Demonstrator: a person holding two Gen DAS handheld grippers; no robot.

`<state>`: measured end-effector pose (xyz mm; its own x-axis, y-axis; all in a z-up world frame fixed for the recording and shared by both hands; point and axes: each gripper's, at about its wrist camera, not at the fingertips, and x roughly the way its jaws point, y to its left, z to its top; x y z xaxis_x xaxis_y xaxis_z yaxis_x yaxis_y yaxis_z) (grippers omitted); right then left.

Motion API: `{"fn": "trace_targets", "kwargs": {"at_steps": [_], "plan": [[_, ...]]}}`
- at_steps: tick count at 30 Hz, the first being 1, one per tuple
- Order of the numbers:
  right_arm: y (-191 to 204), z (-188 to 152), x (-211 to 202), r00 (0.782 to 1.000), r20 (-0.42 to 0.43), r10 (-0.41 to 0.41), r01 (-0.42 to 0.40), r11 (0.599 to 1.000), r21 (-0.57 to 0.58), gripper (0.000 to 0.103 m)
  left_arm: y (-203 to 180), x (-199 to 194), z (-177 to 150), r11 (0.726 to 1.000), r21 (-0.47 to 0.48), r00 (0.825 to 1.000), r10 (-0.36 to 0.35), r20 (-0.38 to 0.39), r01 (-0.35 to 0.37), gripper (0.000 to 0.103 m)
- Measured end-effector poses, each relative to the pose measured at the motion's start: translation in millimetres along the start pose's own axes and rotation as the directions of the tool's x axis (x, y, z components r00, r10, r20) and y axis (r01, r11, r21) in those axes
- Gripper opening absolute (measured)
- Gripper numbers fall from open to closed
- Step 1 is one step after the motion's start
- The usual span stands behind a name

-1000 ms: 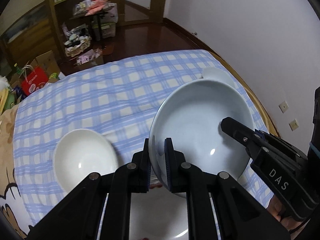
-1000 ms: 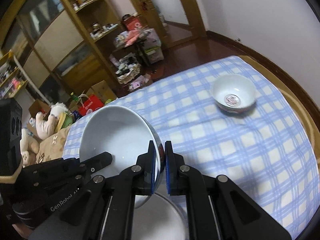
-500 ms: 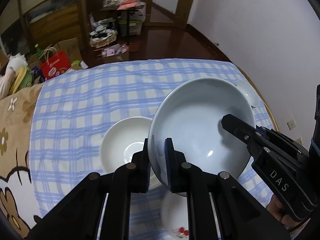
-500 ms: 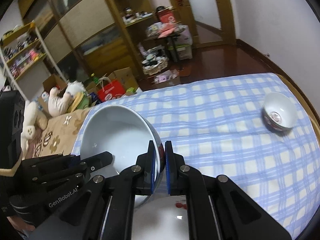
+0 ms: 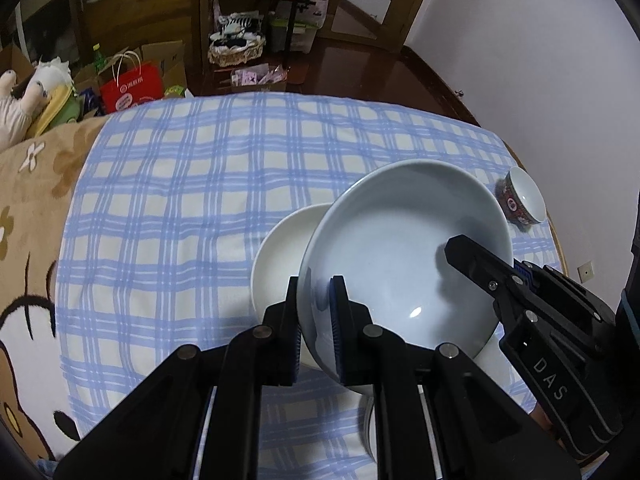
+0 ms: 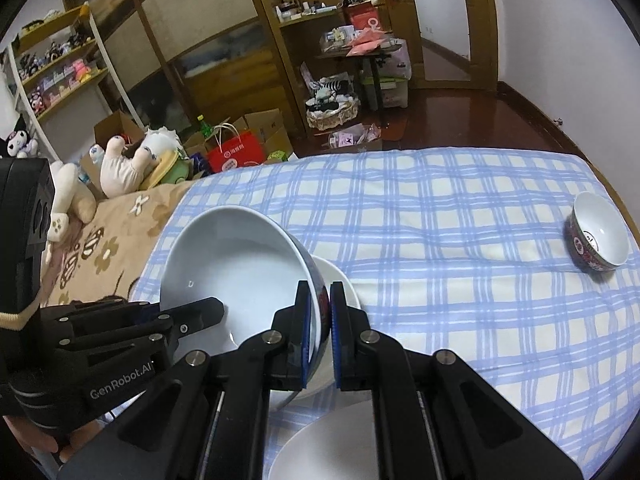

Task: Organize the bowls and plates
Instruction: 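Carry the second white bowl between both grippers toward the first bowl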

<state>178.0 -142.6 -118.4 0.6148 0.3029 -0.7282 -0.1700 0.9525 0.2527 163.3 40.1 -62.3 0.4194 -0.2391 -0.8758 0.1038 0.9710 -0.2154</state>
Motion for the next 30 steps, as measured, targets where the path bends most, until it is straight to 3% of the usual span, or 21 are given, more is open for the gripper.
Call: {"fn": "trace_targets", "kwargs": {"at_steps": [30], "plan": [[-6.5,-19.6,38.3,0.999,-0.051,-0.018,0.02,0.999,0.038,0.01,8.8,51.7,-0.6,0.999,-0.03,0.993,0.027,-0.117,-0.031,0.015]]}}
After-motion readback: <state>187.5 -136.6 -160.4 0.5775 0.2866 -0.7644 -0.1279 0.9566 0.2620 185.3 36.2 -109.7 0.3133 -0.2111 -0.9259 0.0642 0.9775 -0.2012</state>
